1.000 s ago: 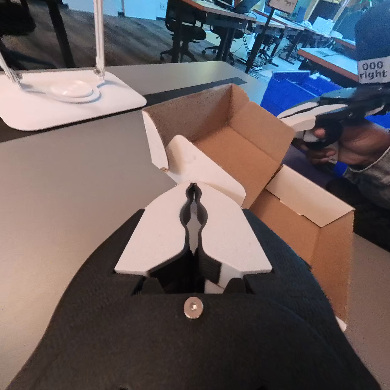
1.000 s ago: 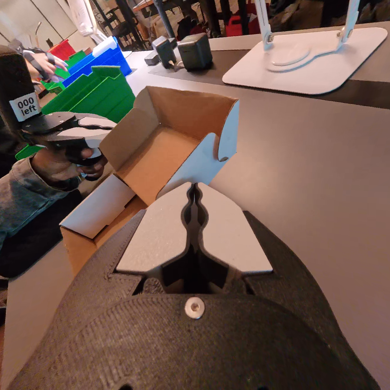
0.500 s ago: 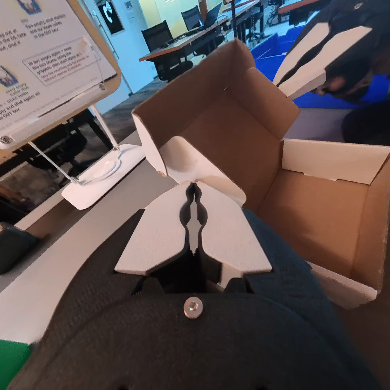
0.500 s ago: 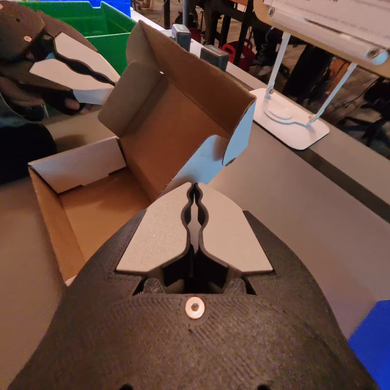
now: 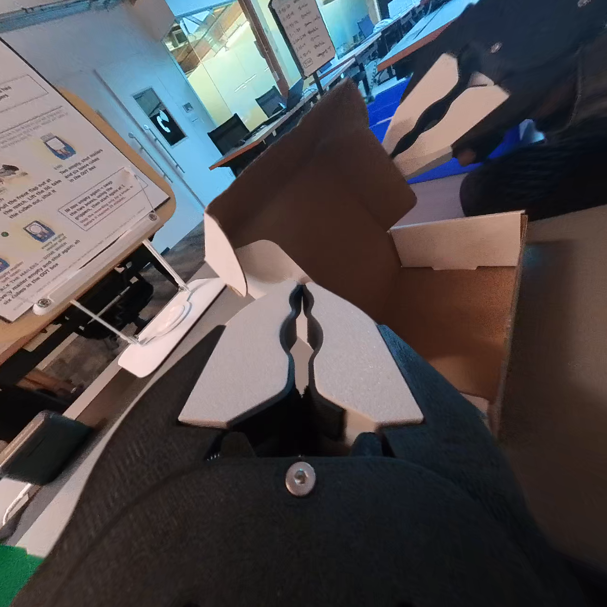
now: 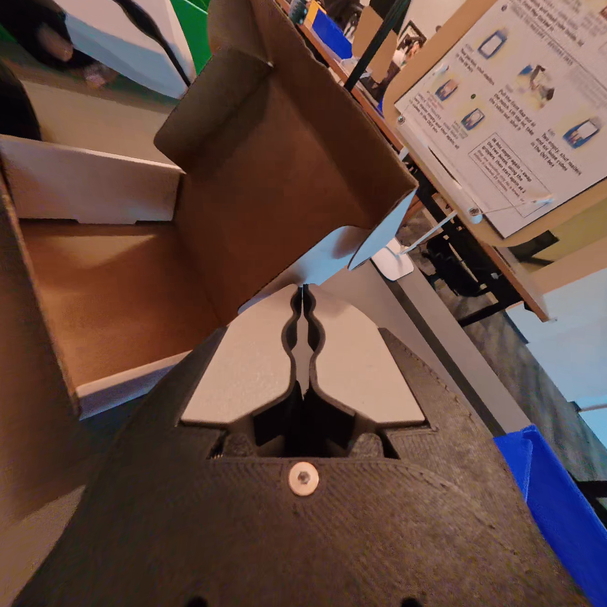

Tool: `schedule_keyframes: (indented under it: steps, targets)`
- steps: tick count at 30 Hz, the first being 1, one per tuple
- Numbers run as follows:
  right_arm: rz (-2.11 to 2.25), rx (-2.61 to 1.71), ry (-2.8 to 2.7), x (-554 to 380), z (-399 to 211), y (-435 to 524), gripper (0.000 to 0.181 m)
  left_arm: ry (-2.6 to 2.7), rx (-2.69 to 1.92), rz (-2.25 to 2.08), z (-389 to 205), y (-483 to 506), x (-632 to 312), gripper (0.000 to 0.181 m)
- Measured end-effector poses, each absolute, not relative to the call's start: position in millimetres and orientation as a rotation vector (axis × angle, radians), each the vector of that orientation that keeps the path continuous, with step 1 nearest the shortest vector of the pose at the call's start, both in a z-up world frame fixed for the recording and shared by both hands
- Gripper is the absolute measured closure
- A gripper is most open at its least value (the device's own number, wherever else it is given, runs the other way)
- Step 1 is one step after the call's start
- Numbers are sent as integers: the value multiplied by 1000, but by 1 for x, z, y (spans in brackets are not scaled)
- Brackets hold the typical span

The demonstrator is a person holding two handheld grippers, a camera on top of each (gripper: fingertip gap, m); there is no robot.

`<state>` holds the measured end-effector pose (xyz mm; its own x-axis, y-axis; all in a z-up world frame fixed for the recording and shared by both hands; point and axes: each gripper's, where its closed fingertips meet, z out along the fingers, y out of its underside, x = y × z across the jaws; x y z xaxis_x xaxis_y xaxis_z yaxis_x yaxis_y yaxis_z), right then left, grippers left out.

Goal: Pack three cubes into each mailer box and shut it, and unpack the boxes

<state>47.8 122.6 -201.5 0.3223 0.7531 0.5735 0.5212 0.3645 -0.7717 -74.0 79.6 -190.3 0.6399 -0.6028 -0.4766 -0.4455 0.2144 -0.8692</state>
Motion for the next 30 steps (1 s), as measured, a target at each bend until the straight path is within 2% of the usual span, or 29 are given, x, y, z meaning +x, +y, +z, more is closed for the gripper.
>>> schedule_keyframes:
  steps: [1,10,13,15,18,19,20,23,25,27,29,30]
  targets:
    - [242,-1291,-1337,49,-202,118,180,957,-1420,-134,-192,76,-74,181]
    - [347,-1413,-1439,56,-234,90,181,1142,-1561,-114,-235,47,-66,181]
    - [347,-1465,-1465,61,-243,93,174,1207,-1618,-95,-248,37,-71,175]
    - [367,-1479,-1488,72,-243,89,163,1214,-1590,-77,-244,25,-79,158]
    - [419,-1407,-1548,86,-237,71,123,1192,-1501,-16,-233,15,-94,124]
    - [439,-1341,-1568,85,-232,62,110,1166,-1439,-5,-224,14,-94,117]
    - [425,-1261,-1554,84,-224,56,105,1150,-1369,0,-215,12,-92,114]
    - [246,-1002,-1506,76,-203,47,113,1181,-1214,63,-202,11,-78,110]
    - [162,-895,-1508,68,-198,43,121,1235,-1166,139,-201,17,-72,115]
    - [110,-844,-1504,62,-194,46,134,1278,-1150,166,-201,22,-66,131]
    - [94,-826,-1517,59,-192,49,157,1279,-1143,155,-197,24,-62,148]
    - [89,-832,-1521,59,-192,52,161,1275,-1161,139,-195,25,-63,153]
